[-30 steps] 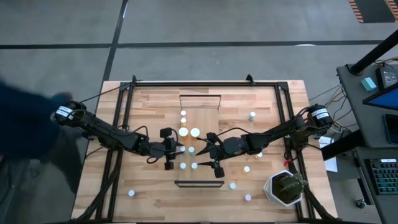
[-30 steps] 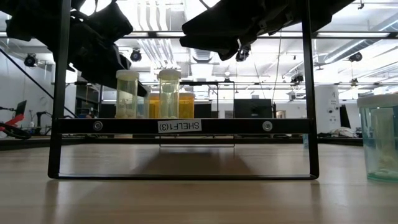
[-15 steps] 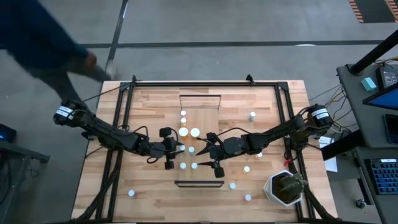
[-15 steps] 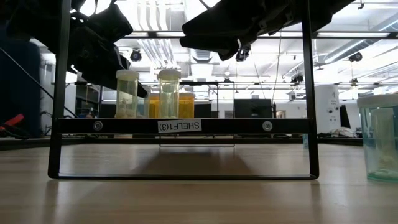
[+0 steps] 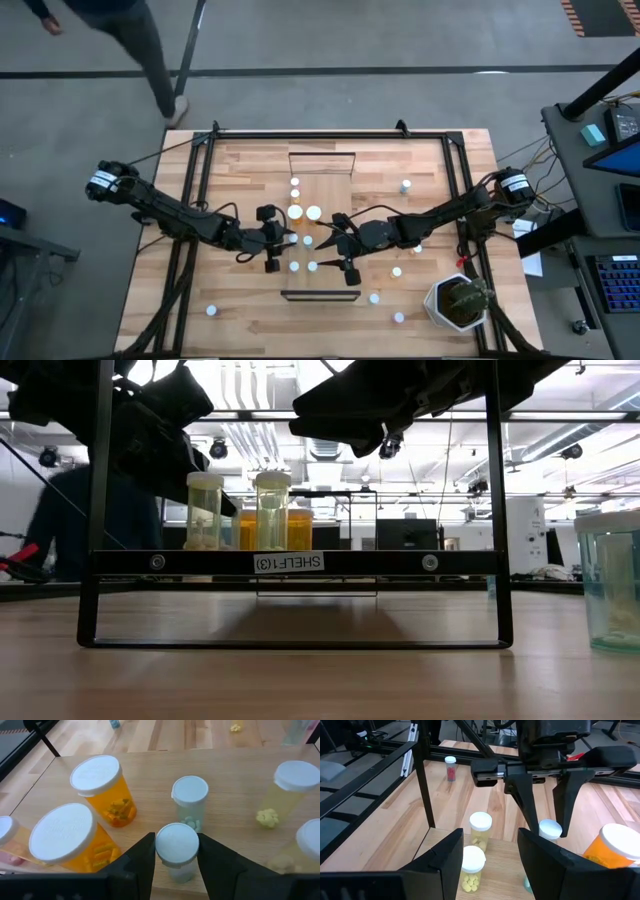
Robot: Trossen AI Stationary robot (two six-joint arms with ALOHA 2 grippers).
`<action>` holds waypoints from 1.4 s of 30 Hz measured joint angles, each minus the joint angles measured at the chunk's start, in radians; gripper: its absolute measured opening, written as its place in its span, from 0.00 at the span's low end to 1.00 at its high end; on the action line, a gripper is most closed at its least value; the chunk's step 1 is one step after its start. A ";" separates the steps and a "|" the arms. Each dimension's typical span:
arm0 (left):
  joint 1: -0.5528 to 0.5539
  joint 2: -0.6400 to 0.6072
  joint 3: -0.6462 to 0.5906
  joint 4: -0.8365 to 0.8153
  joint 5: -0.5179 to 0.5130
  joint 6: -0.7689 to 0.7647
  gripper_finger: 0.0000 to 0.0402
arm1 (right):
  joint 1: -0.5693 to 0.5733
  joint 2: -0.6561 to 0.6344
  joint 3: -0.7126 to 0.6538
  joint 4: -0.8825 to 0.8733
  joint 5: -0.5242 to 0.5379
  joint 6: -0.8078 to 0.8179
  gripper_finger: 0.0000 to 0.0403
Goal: Pick and place medicine bottles onto shelf by color
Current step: Adjust the green pill bottle on the shelf, then put the blue pill bottle on the shelf
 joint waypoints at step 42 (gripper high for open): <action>-0.006 -0.533 -0.001 -0.090 0.055 0.451 0.60 | -0.423 -0.232 0.484 -1.775 0.176 0.856 0.38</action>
